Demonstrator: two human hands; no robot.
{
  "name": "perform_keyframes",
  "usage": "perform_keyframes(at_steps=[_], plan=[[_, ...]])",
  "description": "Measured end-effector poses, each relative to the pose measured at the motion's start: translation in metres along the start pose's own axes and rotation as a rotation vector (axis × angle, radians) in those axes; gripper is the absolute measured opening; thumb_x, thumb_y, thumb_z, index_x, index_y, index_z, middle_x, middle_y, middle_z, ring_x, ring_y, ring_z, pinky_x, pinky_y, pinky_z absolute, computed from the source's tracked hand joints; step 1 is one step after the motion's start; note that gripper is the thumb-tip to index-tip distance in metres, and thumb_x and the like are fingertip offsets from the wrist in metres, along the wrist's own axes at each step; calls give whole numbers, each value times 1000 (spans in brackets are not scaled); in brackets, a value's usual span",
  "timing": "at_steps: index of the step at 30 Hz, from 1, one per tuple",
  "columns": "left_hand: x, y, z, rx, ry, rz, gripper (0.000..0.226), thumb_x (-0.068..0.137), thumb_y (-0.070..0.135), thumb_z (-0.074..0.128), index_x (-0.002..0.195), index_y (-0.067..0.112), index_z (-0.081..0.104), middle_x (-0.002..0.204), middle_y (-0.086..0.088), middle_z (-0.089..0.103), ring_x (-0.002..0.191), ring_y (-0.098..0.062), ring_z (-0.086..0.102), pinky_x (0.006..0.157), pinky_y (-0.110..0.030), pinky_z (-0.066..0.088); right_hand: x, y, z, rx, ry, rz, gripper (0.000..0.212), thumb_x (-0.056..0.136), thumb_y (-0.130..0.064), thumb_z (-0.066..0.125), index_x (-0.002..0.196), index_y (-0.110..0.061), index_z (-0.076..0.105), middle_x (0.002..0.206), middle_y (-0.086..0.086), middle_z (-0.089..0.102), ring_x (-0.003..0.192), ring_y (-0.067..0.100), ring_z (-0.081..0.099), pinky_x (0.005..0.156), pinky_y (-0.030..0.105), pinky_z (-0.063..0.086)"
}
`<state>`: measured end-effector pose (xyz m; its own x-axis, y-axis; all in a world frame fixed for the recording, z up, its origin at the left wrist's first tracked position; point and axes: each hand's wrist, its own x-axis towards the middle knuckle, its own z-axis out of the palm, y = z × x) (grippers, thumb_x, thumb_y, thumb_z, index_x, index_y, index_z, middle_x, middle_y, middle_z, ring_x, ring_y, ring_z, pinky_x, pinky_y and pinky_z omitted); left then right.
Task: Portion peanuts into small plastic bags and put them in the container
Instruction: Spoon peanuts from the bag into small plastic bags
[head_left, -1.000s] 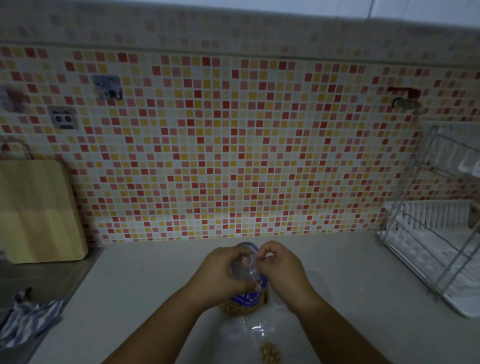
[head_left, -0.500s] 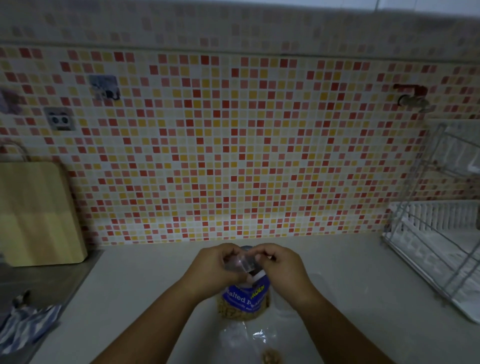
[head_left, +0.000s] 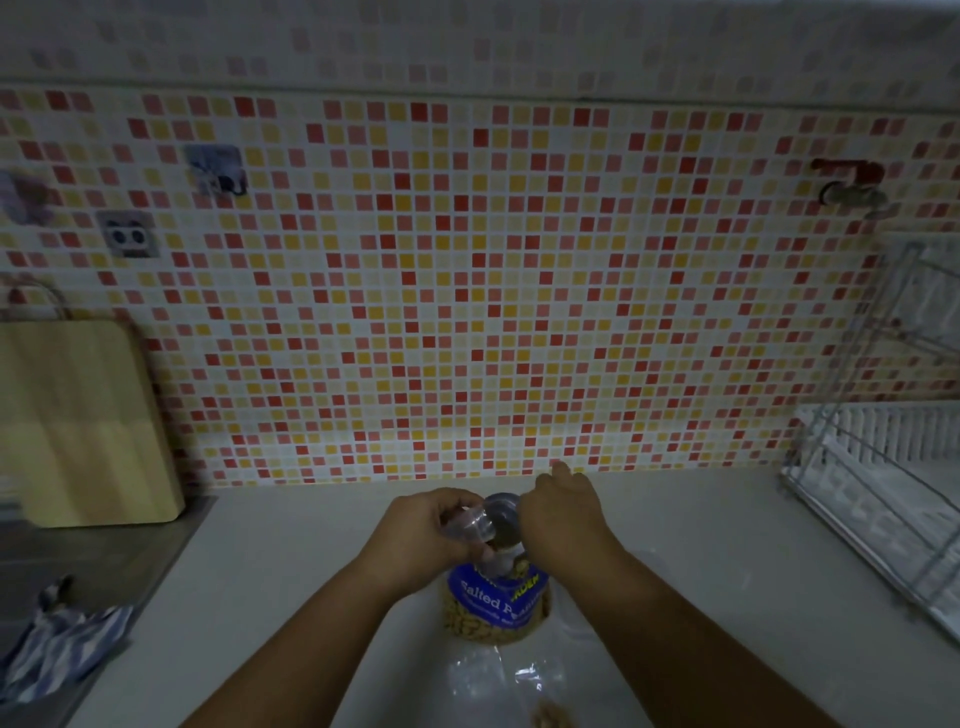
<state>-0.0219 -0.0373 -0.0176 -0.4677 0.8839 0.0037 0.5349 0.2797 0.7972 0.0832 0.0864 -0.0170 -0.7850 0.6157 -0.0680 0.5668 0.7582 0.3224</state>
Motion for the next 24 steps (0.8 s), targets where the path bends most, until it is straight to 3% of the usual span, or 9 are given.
perform_keyframes(at_steps=[4,9,13,18,24], plan=[[2,-4,-2,-44,34,-40,48,65,20,83,108,24,62,92,14,60,87,-3,56,68,-9,45,-1,-1,0,177,87,-31,33,92,-22,52,123,-11,51,122,10,56,114,28,50,92,34,40],[5,-15,0,-55,20,-64,51,66,23,83,113,21,63,98,9,65,86,0,58,67,-6,44,-7,-9,4,258,87,-105,29,92,-9,48,119,-5,56,123,14,53,115,28,48,94,34,39],[7,-17,2,-93,31,-80,49,67,20,82,113,21,63,102,5,66,94,-7,60,77,-15,50,-10,-14,8,343,115,-129,29,94,-14,48,121,-7,55,123,14,54,115,26,48,95,34,37],[8,-18,3,-100,41,-85,61,68,20,81,125,20,57,117,2,63,102,-12,58,88,-24,50,-9,-19,12,398,-10,27,34,94,-17,49,126,-7,52,126,12,53,114,24,50,94,30,41],[10,-21,5,-102,53,-88,60,70,22,80,125,19,57,122,0,63,101,-10,57,85,-21,48,-4,-25,11,505,-188,187,38,90,-22,58,125,-6,54,121,10,60,110,24,59,94,31,46]])
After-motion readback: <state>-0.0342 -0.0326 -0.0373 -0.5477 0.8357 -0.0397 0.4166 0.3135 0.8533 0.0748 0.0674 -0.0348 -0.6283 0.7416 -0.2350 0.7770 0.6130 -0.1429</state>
